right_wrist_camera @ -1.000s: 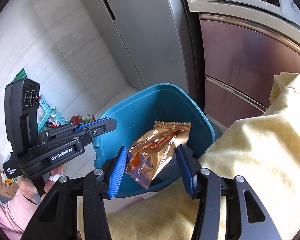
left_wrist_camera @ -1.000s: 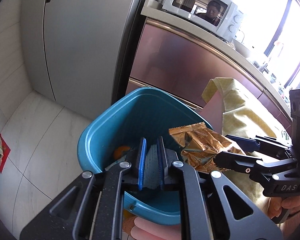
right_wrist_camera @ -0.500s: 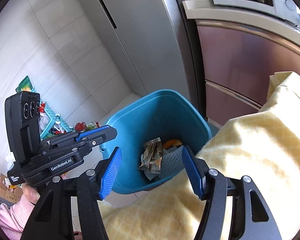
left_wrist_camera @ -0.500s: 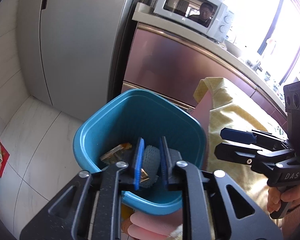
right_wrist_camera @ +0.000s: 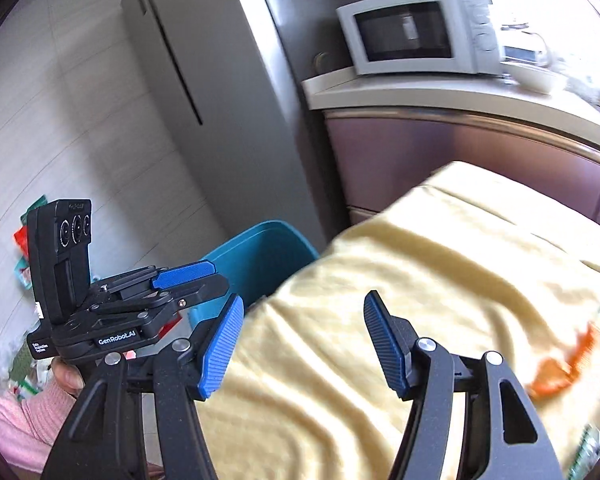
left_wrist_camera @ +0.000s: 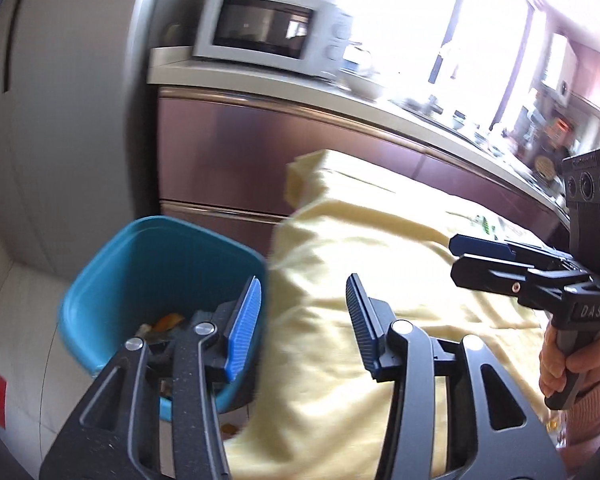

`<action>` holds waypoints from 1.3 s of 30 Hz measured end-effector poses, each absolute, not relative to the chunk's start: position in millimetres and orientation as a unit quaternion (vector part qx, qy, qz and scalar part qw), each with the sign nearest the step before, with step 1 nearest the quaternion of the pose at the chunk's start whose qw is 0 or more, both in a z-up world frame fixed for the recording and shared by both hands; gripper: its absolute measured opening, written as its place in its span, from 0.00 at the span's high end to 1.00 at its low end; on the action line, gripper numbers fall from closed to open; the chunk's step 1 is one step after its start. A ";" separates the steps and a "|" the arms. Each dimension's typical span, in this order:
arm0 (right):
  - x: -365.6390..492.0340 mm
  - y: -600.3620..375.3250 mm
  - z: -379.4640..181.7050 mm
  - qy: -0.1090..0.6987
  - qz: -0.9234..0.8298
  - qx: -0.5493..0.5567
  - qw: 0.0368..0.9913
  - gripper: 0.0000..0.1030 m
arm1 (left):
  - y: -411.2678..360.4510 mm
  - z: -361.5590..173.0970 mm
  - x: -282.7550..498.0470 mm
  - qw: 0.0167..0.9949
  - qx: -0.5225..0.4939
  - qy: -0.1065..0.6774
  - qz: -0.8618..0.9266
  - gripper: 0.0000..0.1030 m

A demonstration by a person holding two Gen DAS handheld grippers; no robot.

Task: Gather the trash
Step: 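Move both tools back over the table toward the peel and clear wrapper, then grasp the orange peel with the left tool while the right tool grasps a clear wrapper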

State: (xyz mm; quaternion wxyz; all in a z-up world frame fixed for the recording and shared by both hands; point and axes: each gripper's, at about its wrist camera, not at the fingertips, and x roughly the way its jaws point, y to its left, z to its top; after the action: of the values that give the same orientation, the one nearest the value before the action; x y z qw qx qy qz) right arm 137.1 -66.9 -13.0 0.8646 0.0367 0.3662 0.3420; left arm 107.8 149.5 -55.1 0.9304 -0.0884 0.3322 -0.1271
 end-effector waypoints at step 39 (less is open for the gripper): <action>89.3 -310.4 -85.7 0.371 0.114 0.225 0.893 0.43 | -126.6 -79.7 190.8 0.867 0.084 0.399 -0.286 0.48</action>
State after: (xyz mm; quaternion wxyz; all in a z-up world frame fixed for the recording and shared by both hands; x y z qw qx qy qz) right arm 89.3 -310.4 -85.7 0.8935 0.2255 0.3713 0.1137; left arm 190.8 -126.6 -79.7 0.8667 0.0844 0.3995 -0.2865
